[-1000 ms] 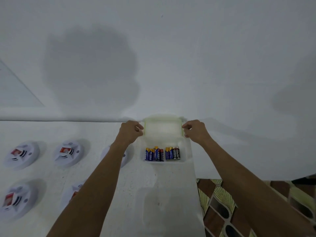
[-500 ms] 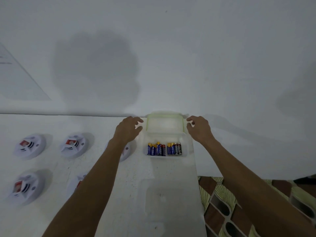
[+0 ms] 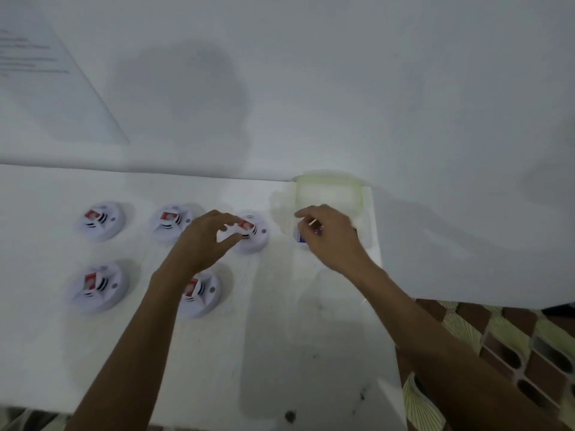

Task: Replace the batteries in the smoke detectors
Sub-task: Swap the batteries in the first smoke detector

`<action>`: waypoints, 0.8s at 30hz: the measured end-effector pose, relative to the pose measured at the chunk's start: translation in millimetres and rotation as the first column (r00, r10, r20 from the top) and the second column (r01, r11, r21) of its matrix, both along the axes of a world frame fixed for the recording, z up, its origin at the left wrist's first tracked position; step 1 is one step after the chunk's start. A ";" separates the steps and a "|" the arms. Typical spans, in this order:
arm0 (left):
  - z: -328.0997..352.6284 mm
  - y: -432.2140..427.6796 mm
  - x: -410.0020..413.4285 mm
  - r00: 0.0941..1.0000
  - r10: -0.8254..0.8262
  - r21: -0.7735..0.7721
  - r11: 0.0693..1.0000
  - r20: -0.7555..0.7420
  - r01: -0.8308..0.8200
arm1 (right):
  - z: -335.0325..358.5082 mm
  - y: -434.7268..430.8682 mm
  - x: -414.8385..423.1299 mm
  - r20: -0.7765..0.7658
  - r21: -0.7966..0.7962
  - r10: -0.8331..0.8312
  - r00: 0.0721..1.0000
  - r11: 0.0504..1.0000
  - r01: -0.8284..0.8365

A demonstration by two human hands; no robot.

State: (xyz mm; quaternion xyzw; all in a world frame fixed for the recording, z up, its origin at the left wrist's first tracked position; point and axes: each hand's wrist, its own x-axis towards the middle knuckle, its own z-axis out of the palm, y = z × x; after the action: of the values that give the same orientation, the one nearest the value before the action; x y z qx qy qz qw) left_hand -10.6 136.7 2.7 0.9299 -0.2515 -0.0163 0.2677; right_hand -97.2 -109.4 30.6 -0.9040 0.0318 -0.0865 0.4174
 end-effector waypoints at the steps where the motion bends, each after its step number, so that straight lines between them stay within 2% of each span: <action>1: -2.9 13.5 -5.3 1.000 0.014 0.030 0.999 -0.026 -0.014 | -2.4 15.0 -4.0 -0.009 -0.003 0.036 0.999 0.999 -0.036; 5: -15.0 68.9 -25.4 0.991 0.032 0.079 0.997 -0.132 -0.021 | -17.9 75.0 -15.5 -0.134 0.041 0.147 0.980 0.989 -0.143; 9: -23.9 104.9 -39.8 0.959 -0.036 0.132 0.988 -0.280 0.075 | -33.5 126.5 -18.4 -0.290 0.050 0.173 0.941 0.985 -0.166; 13: -39.6 120.6 -44.9 0.922 -0.103 0.157 0.972 -0.374 0.173 | -54.5 162.3 -16.7 -0.367 0.042 0.138 0.920 0.990 -0.132; 16: -48.1 120.2 -42.7 0.934 -0.128 0.182 0.963 -0.333 0.197 | -68.0 175.9 -16.7 -0.360 0.053 0.053 0.931 0.998 -0.036; 20: -55.9 114.0 -41.7 0.964 -0.202 0.211 0.948 -0.170 0.236 | -76.2 181.3 -18.9 -0.350 0.124 -0.028 0.936 0.989 0.076; 24: -58.1 113.8 -38.2 0.959 -0.251 0.183 0.945 -0.132 0.273 | -80.3 185.2 -21.3 -0.350 0.233 -0.057 0.935 0.961 0.146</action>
State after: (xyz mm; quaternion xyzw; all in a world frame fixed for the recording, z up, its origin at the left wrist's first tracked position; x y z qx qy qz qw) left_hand -48.9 250.5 -55.4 0.9081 -0.3553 -0.1267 0.1818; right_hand -118.5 75.8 -49.7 -0.8411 0.1614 0.0539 0.5134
